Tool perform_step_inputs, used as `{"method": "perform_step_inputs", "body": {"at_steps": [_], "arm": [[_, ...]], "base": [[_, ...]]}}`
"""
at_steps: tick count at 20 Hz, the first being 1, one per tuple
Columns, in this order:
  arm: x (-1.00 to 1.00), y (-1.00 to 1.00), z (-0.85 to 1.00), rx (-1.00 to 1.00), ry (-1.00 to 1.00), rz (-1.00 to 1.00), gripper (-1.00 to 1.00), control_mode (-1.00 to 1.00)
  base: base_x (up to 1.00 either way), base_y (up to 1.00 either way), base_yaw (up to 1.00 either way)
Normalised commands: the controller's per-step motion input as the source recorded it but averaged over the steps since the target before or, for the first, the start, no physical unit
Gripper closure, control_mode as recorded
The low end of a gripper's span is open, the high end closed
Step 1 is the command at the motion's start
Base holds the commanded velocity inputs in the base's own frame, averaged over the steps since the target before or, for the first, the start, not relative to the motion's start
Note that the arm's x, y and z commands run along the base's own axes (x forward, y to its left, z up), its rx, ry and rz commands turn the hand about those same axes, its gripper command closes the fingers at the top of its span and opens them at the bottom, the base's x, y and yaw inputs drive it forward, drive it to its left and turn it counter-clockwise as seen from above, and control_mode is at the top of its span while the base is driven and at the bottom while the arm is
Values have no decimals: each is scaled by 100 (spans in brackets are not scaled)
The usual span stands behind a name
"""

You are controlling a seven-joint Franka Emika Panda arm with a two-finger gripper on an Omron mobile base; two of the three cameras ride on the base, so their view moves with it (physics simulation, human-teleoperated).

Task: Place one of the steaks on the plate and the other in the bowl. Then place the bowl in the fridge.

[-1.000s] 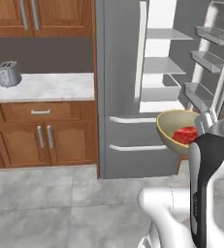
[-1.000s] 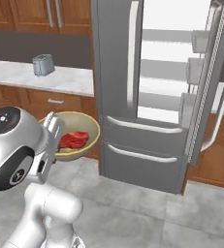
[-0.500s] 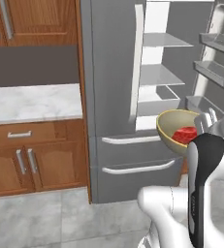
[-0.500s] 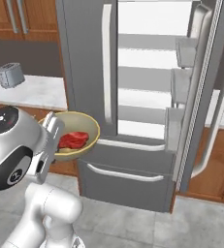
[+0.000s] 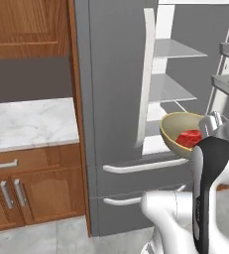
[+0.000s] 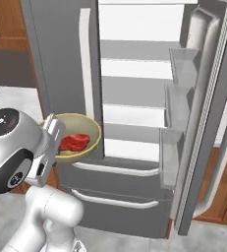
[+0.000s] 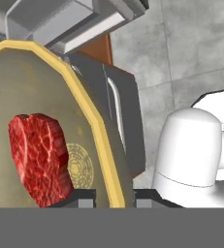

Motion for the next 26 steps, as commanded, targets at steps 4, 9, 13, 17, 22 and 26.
{"method": "perform_step_inputs", "body": {"at_steps": [4,9,13,17,22,26], "arm": [[0,0,0,0,0,0,100,100],[0,0,0,0,0,0,100,100],[0,0,0,0,0,0,100,100],[0,0,0,0,0,0,100,100],[0,0,0,0,0,0,100,100],[0,0,0,0,0,0,100,100]], "base": [[71,-1,-14],[61,-25,-14],[39,-49,-7],[24,-46,-7],[59,39,0],[81,-13,0]]}}
